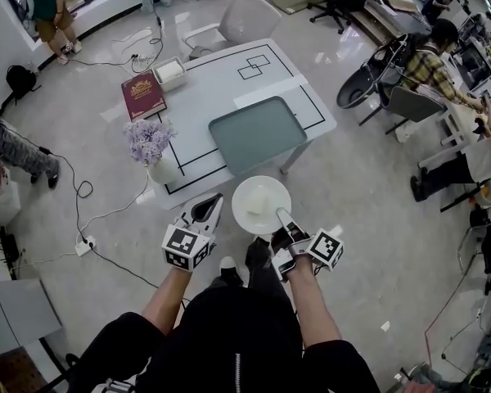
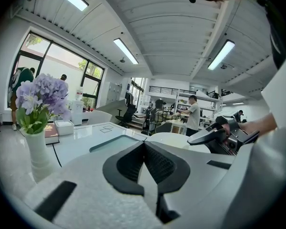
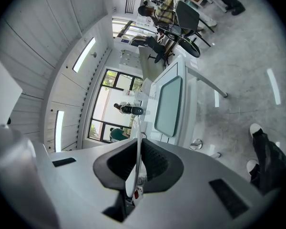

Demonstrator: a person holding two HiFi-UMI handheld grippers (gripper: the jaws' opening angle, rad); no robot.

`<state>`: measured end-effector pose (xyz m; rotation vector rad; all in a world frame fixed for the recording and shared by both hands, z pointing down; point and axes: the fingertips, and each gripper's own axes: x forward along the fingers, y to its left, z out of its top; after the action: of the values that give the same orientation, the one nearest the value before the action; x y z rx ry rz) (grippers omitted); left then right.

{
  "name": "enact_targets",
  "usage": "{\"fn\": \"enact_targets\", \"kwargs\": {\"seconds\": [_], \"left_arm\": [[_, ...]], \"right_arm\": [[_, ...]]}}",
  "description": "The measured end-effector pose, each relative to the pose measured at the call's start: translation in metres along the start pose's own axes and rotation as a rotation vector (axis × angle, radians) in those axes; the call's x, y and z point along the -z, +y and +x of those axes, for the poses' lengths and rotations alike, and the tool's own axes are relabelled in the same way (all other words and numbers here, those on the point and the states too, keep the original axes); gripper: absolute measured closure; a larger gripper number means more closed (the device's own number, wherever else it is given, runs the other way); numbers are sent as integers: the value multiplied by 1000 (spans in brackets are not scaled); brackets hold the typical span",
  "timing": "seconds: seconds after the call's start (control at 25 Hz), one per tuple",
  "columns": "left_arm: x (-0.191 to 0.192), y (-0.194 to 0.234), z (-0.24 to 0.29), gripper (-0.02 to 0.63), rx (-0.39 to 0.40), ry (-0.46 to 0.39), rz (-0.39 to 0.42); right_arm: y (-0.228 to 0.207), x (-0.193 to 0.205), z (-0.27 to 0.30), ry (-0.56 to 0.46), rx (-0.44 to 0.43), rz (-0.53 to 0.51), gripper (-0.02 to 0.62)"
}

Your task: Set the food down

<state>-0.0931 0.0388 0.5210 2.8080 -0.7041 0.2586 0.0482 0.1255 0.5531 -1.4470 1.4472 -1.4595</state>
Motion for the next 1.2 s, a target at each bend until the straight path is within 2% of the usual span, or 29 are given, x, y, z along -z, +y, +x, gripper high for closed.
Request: {"fn": "enact_targets", "kwargs": {"seconds": [0.36,0.56,0.88,1.2], "left_arm": [[-9,13,31,600,-27,7,-9],[-15,26,61,600,-58,17,-13],[-30,44,109,600,-111,34,-21],[-42,50,154,600,-166,34,-28]], "right_arm": [[-4,-31,26,28,16,10,572],[2,-58,54,58,-36,20,572],[-3,-109,89,106,-18,12,572],[-6,-156,115,160,-42,15,572]]}}
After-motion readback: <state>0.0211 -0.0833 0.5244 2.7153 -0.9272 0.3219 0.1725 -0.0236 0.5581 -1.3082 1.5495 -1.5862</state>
